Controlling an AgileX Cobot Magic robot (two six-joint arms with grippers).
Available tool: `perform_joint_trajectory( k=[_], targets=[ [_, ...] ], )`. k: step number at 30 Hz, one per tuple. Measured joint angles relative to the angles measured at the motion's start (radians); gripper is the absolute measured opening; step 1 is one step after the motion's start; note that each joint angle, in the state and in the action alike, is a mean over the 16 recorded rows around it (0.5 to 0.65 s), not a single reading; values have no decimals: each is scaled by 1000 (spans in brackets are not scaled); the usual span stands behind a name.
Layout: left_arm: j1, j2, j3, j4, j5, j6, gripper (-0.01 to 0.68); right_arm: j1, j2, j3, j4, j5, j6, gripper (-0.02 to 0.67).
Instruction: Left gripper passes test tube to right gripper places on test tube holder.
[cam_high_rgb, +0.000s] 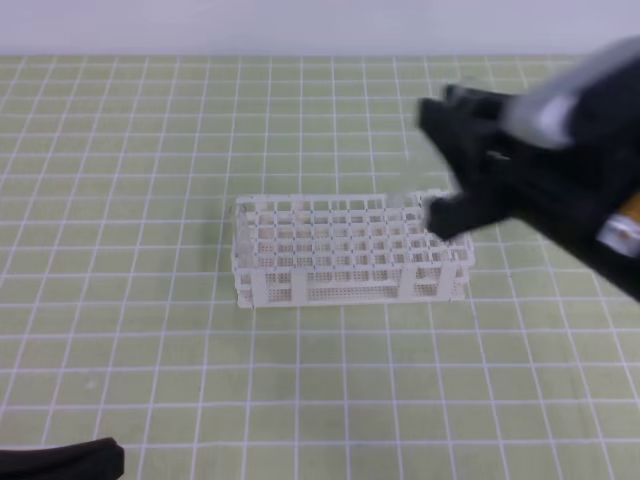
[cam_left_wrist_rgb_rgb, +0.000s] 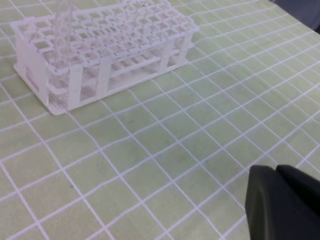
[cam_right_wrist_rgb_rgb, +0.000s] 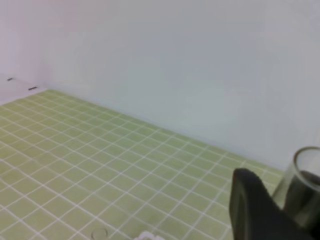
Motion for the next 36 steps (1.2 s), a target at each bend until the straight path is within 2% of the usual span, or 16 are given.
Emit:
perform_joint_trajectory(
  k=[6, 11, 14, 19, 27, 31, 36],
  targets=[
    [35, 0, 0, 0, 0, 0, -2, 52, 205, -78, -25, -129, 4, 101],
    [135, 0, 0, 2, -4, 0, -2, 86, 323, -119, -50, -210, 5, 101],
    [231, -5, 0, 2, -7, 0, -2, 104, 372, -128, -67, -250, 6, 101],
    [435, -31, 0, -23, -25, 4, -2, 131, 429, -137, -81, -285, 8, 101],
    [745, -122, 31, -148, -132, 109, -2, 157, 488, -169, -103, -279, 10, 101],
    [855, -196, 93, -263, -216, 213, -2, 166, 514, -197, -112, -247, 10, 101],
    [933, -281, 200, -387, -318, 354, -2, 173, 543, -232, -123, -192, 5, 101]
  ],
)
